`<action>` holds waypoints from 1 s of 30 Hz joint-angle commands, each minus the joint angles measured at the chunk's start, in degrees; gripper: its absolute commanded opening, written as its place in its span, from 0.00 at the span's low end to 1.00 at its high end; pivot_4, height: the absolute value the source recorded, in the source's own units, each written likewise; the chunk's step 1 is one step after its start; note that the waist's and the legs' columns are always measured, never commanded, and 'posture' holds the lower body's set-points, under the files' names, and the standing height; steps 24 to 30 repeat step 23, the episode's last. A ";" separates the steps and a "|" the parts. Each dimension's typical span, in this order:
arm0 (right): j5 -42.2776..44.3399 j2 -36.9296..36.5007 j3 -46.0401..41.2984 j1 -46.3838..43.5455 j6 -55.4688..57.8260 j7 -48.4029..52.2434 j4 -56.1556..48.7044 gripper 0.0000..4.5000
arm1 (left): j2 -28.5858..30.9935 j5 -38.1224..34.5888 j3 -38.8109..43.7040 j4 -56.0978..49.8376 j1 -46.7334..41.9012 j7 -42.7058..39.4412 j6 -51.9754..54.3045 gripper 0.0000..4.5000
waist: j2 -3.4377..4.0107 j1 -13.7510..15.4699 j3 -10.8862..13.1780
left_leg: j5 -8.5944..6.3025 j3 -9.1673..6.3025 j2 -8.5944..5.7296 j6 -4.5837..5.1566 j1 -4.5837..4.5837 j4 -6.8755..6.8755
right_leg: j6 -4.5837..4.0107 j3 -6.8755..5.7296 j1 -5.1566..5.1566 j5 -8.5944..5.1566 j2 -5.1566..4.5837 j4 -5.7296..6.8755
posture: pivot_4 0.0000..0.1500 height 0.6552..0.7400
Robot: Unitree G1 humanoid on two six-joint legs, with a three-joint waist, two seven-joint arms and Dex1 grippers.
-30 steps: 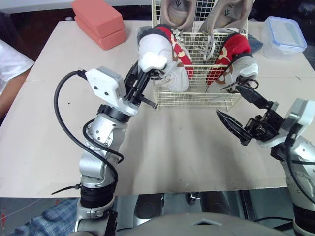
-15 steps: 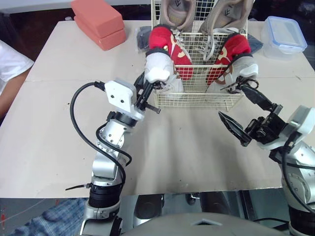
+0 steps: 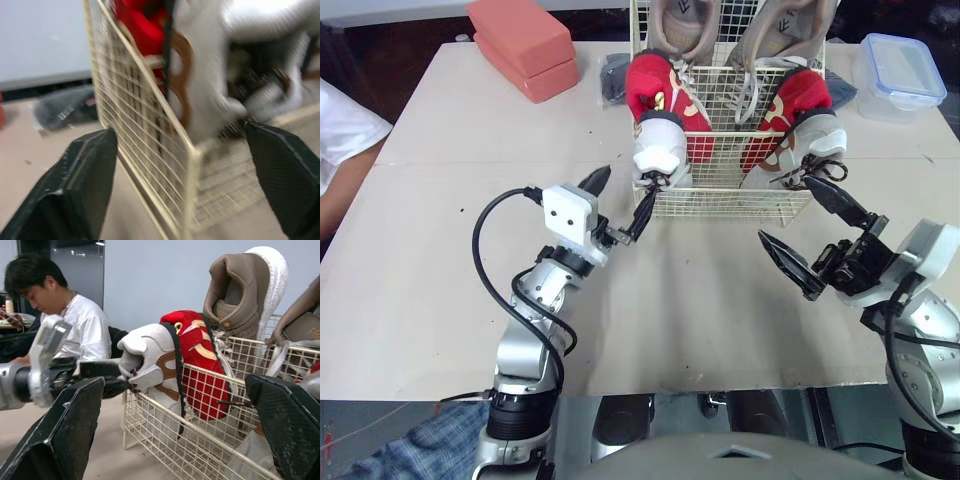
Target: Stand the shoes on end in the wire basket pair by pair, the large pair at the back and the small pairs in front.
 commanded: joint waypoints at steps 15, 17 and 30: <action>0.31 -11.02 -9.76 8.51 -2.75 13.30 15.19 1.00 | 11.95 -5.08 2.89 -0.84 11.87 -13.73 1.08 0.99 | 0.06 0.06 -0.03 | -0.02 0.01 -0.02 0.02 0.03 0.00 | 0.04 -0.01 0.01 -0.04 0.01 -0.01 | 1.00 0.36; -0.16 -12.68 -9.63 8.19 -2.52 15.09 17.64 1.00 | 12.15 -4.16 2.23 -0.28 12.36 -14.43 0.23 0.99 | 0.07 0.07 -0.02 | -0.02 0.01 -0.01 0.03 0.03 0.00 | 0.03 -0.01 0.01 -0.04 0.01 -0.01 | 1.00 0.36; -1.79 -15.89 -8.23 6.87 -1.11 18.80 23.06 1.00 | 13.28 -3.22 1.93 1.24 12.54 -15.95 0.89 0.99 | 0.07 0.07 -0.03 | -0.02 0.02 0.00 0.03 0.04 0.00 | 0.04 0.00 0.00 -0.04 0.01 0.00 | 1.00 0.36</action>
